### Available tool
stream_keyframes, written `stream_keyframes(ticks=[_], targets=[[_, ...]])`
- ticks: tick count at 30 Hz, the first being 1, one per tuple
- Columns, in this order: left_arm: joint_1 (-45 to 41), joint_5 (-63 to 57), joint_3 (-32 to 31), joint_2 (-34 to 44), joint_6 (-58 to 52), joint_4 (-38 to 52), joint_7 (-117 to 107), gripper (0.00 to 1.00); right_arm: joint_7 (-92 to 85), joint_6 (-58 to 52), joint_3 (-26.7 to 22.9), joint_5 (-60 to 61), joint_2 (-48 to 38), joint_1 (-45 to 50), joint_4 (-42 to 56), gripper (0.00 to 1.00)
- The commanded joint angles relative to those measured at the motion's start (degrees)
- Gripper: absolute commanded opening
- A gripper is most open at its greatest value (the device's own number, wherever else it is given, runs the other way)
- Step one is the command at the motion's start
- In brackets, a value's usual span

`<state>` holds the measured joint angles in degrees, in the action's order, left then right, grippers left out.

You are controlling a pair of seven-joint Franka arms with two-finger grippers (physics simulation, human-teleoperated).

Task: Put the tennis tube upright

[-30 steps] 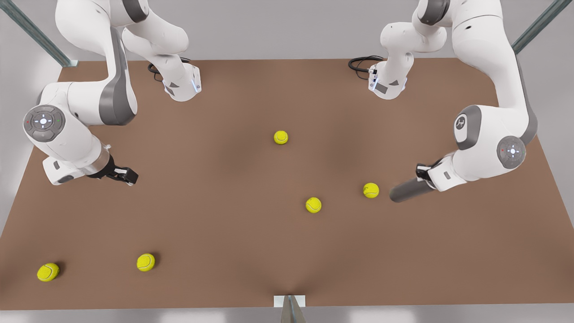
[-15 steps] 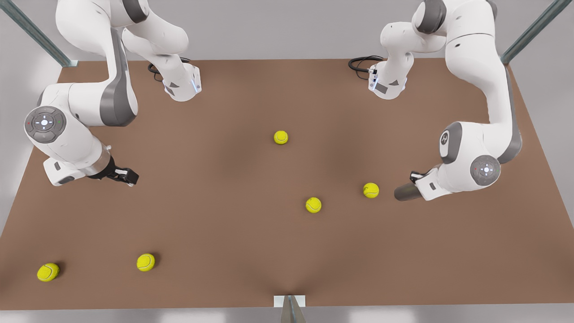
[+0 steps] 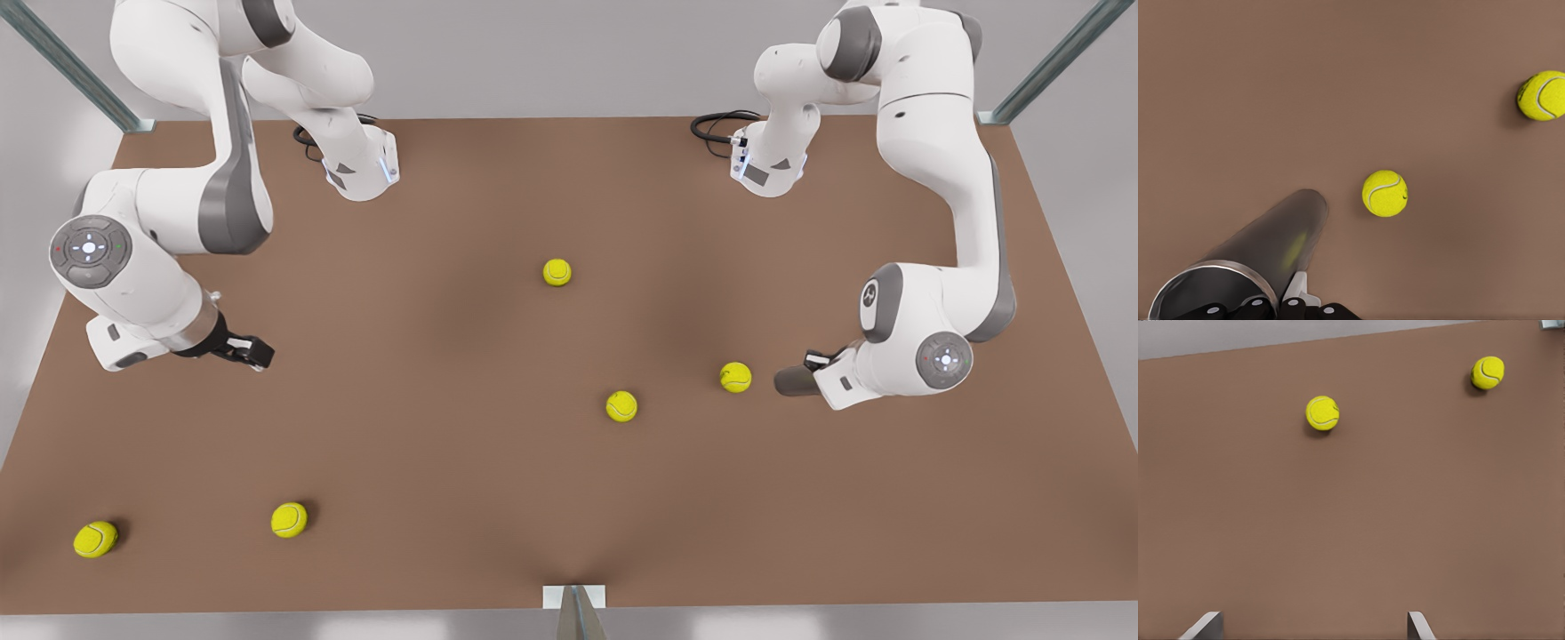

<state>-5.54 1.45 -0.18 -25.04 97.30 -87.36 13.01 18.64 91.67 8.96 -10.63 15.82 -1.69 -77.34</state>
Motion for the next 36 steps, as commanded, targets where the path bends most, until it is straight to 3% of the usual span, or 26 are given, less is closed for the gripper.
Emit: stream_keyframes(ticks=[1,4,5,6,7,27,31,36], targets=[[0.00,0.48,0.00,-0.18,0.00,0.00,0.09,0.21,-0.01,0.00,-0.08,-0.09,0.00,0.02,0.00,1.00],[0.00,0.57,0.00,-0.36,0.35,0.00,0.09,0.21,0.08,0.00,0.00,-0.09,0.00,0.28,0.00,1.00],[0.00,0.48,0.00,-0.36,0.35,0.00,0.09,0.27,-0.01,0.00,0.00,0.00,-0.09,0.28,0.00,1.00],[0.00,0.48,0.00,-0.36,0.35,0.00,0.09,0.50,0.08,0.00,0.00,-0.09,-0.09,0.37,0.09,1.00],[0.00,0.39,0.00,-0.71,0.61,0.00,0.09,1.00,-0.01,0.00,0.00,-0.09,-0.09,0.37,0.09,1.00],[-0.26,0.04,0.00,2.81,-0.97,0.09,0.26,1.00,-0.01,-0.17,0.18,0.70,-0.17,0.20,0.09,1.00],[-0.44,-0.05,-0.26,4.30,-1.59,0.09,0.18,1.00,-1.85,-0.35,0.09,12.30,-0.35,-1.38,0.09,1.00],[-1.85,-0.22,-0.17,4.30,-1.59,0.18,0.18,1.00,-9.94,-0.09,0.09,10.55,-0.17,-0.95,0.09,1.00]])
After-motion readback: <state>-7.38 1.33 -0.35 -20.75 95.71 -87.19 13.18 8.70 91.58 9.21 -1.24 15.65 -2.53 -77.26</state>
